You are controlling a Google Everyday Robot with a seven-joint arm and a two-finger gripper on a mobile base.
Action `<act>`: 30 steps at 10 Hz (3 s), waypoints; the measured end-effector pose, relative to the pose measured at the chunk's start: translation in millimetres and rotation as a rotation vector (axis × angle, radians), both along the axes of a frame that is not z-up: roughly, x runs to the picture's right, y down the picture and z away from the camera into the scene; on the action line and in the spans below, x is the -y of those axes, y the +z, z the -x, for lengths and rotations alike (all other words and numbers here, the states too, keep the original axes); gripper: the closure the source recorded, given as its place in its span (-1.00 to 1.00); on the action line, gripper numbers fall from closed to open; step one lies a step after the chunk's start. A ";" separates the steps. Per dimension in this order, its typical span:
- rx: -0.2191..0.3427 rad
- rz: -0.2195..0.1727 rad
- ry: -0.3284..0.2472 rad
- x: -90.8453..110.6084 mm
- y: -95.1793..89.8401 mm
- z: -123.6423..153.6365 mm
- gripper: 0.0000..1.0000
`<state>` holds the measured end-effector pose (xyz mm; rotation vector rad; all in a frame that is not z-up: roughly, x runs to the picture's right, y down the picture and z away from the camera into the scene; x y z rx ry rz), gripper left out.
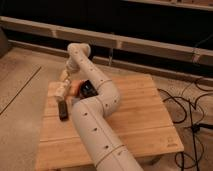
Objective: Stand the bottle upright
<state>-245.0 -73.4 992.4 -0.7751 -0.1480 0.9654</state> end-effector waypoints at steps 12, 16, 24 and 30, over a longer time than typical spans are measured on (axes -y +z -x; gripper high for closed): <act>0.070 0.106 -0.079 -61.0 7.4 28.9 -0.30; 0.031 0.117 -0.058 -60.3 12.6 17.3 -0.30; 0.018 0.064 -0.111 -45.4 3.2 27.0 -0.30; 0.004 0.038 -0.058 -24.0 -13.7 57.8 -0.30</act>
